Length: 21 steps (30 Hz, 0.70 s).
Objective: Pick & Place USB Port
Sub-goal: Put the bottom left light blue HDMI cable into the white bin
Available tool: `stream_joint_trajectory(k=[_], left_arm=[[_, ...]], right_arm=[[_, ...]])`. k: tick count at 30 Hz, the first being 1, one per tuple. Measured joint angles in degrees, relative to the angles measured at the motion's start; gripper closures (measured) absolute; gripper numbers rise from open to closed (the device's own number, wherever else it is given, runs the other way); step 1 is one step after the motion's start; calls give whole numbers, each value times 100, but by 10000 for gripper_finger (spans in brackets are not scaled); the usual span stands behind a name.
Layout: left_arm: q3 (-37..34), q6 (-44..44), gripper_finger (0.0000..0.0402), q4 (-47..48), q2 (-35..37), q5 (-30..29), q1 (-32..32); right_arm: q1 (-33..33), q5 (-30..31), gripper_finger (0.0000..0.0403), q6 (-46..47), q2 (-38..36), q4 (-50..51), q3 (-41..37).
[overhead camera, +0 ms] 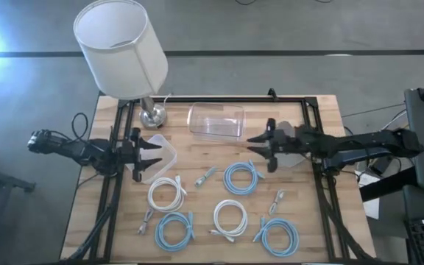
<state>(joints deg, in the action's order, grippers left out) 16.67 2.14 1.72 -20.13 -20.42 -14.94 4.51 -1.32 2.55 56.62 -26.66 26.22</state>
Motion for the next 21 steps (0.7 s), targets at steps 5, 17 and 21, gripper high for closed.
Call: stream_joint_trajectory(k=[5, 17, 21], left_arm=[[252, -223, 188, 130, -402, 410, 0], [786, -709, 188, 517, -1756, 1207, -101], [857, -940, 188, 591, -2219, 1519, -264]], right_arm=[[0, -3, 271, 29, 804, 640, 562], [0, -4, 281, 457, 1886, 2482, 1562], [0, -6, 282, 436, 2095, 2484, 1699]])
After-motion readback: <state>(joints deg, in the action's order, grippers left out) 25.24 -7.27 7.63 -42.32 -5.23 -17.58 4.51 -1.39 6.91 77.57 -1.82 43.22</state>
